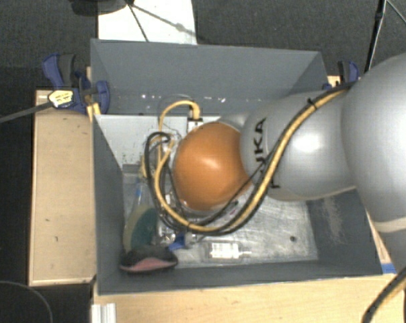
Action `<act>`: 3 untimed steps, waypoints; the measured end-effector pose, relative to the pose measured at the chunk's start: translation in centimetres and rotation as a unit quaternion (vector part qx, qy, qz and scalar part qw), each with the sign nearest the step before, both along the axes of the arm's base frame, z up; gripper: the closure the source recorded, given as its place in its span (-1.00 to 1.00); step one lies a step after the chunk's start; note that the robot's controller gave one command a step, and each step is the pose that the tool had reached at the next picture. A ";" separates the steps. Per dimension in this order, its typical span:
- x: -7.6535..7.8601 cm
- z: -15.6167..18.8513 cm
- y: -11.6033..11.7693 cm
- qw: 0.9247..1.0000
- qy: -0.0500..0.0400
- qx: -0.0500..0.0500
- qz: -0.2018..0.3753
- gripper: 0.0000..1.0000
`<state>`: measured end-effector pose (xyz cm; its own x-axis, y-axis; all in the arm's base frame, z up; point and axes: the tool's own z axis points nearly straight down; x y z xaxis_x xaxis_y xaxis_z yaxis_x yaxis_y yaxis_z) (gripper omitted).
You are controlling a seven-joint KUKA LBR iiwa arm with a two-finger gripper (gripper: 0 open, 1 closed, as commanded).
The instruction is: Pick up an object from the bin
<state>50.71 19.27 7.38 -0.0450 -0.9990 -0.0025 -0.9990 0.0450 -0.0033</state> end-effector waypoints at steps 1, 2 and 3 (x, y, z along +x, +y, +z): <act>0.1 3.0 0.1 1.000 -0.001 0.001 -0.009 1.00; 0.2 5.7 0.1 1.000 -0.001 0.001 -0.018 1.00; 0.3 11.8 0.2 1.000 -0.002 0.001 -0.022 1.00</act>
Offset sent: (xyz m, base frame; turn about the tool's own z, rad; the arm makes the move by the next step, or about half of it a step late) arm -0.0001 0.0000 0.0284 0.0000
